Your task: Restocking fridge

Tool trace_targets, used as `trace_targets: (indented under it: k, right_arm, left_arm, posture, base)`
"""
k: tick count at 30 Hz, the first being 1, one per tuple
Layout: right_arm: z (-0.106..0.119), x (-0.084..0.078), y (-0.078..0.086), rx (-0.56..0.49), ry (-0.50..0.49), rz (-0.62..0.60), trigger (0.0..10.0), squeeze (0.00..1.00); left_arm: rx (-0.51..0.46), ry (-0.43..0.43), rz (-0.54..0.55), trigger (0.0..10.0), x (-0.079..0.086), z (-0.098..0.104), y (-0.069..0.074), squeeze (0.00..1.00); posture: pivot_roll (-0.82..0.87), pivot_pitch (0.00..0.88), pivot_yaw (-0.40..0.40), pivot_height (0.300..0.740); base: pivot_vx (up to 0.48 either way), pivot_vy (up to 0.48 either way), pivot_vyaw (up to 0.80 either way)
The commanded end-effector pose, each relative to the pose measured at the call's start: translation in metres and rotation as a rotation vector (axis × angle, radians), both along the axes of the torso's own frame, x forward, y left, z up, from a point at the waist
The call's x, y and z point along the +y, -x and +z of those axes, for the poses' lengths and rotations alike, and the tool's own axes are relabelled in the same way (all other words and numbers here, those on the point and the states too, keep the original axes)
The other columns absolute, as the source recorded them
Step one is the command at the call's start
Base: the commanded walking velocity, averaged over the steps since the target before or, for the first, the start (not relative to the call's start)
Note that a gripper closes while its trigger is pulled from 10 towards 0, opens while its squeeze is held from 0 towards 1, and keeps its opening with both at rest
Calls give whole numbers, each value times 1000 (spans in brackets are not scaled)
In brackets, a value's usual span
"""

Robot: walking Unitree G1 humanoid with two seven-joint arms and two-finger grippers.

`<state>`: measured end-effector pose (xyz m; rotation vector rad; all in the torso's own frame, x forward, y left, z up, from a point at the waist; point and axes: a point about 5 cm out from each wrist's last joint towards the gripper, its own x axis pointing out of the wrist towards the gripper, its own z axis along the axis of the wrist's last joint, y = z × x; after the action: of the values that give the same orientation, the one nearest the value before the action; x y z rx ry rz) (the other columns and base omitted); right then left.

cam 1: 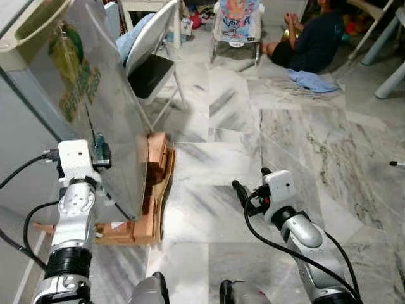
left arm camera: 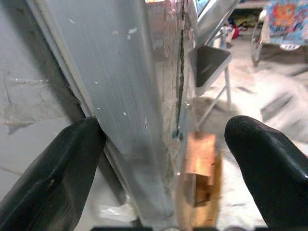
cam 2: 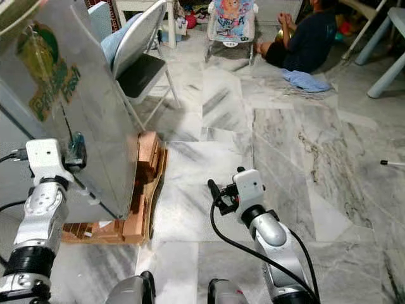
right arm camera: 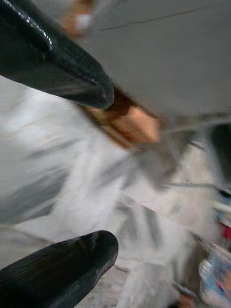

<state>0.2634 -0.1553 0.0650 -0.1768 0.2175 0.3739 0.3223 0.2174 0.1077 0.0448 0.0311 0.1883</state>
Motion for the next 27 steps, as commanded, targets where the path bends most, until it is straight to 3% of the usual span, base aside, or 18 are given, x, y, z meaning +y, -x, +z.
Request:
trace_targets:
  k: [1, 5, 6, 9, 11, 14, 15, 20, 22, 27]
  right_arm:
    - [-13, 1, 4, 72, 24, 6, 10000, 0]
    - [-23, 0, 4, 168, 10, 3, 10000, 0]
    - [-26, 3, 4, 188, 30, 30, 10000, 0]
    - [-28, 5, 6, 206, 19, 47, 10000, 0]
    - [-29, 6, 7, 212, 12, 50, 10000, 0]
    - [-30, 7, 7, 227, 3, 55, 10000, 0]
    - [-31, 8, 7, 237, 0, 62, 10000, 0]
    - [-32, 9, 6, 253, -15, 66, 10000, 0]
    - [-30, 11, 4, 231, -23, 71, 10000, 0]
    - [-19, 11, 1, 149, -19, 71, 10000, 0]
  left_arm:
    - [-98, -17, -198, 10000, -45, 27, -14, 0]
    - [-143, 34, -400, 10000, -107, 42, -22, 0]
    - [-161, 66, -521, 10000, -140, 51, -21, 0]
    - [-163, 147, -656, 10000, -176, 59, -16, 0]
    - [-164, 165, -676, 10000, -184, 60, -15, 0]
    - [-156, 163, -628, 10000, -176, 58, -19, 0]
    - [-155, 167, -583, 10000, -162, 57, -22, 0]
    - [-147, 132, -476, 10000, -124, 51, -24, 0]
    - [-132, 101, -426, 10000, -102, 43, -18, 0]
    - [-86, 70, -344, 10000, -74, 24, 1, 0]
  posture:
    - [-59, 154, -3, 740]
    - [-62, 148, -1, 740]
    - [-64, 144, 1, 740]
    - [-65, 138, 6, 740]
    - [-71, 133, 14, 740]
    - [-73, 132, 18, 740]
    - [-66, 138, 21, 740]
    - [-54, 139, 23, 740]
    - [-47, 142, 25, 740]
    - [-37, 148, 27, 740]
  base:
    - [0, 0, 0]
    - [0, 0, 0]
    - [0, 0, 0]
    - [0, 0, 0]
    - [0, 0, 0]
    - [0, 0, 0]
    - [0, 0, 0]
    - [0, 0, 0]
    - [0, 0, 0]
    - [0, 0, 0]
